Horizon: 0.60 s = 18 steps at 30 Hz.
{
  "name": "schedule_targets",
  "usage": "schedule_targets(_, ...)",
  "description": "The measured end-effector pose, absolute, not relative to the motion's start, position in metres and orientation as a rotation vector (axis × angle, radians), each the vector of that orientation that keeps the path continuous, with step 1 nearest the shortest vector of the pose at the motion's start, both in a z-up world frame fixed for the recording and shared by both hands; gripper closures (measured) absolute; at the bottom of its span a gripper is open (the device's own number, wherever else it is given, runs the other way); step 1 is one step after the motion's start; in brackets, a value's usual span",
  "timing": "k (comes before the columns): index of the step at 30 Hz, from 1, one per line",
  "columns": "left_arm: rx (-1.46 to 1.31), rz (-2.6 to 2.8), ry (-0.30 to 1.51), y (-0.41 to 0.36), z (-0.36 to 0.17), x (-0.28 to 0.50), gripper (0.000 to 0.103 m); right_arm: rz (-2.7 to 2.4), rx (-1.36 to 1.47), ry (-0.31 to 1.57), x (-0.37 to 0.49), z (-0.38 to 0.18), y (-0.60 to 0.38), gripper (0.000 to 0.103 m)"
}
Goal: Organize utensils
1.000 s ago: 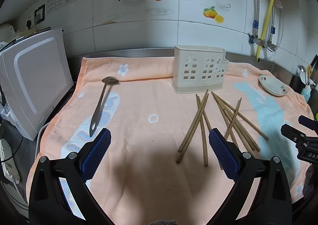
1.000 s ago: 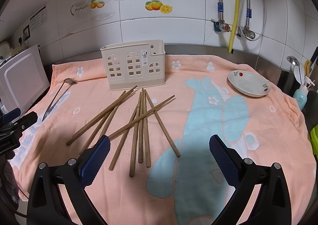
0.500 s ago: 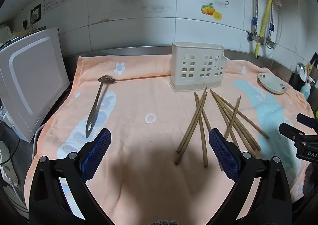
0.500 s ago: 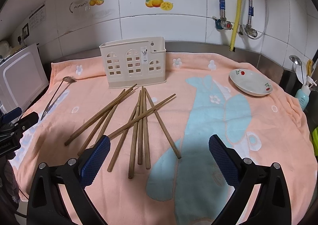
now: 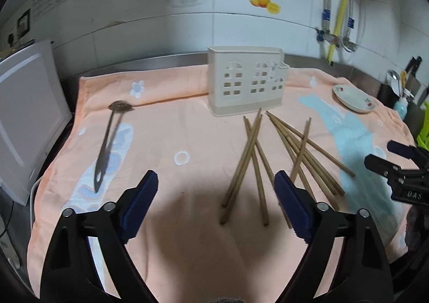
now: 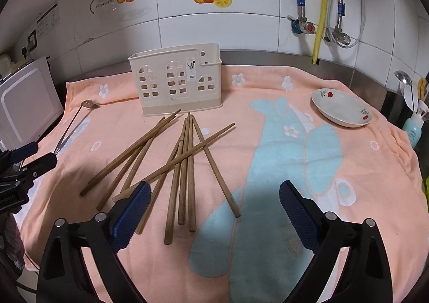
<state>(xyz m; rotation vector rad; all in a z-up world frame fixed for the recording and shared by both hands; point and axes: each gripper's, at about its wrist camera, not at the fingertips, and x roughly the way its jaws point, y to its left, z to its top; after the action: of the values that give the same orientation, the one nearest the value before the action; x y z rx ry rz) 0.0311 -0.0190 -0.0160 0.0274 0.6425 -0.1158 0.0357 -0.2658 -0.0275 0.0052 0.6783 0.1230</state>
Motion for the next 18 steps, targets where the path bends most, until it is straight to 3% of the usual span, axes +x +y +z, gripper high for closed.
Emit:
schedule_targets(2, 0.034, -0.138, 0.649, -0.024, -0.019, 0.034, 0.029, 0.122, 0.011, 0.687, 0.038, -0.029, -0.268, 0.016)
schedule_targets(10, 0.092, -0.296, 0.675, -0.058, -0.031, 0.047, 0.047, 0.125, 0.024, 0.71, 0.046, -0.036, -0.276, 0.023)
schedule_targets(18, 0.188, -0.427, 0.751, -0.095, -0.056, 0.066, 0.056, 0.132, 0.032, 0.72, 0.051, -0.04, -0.28, 0.027)
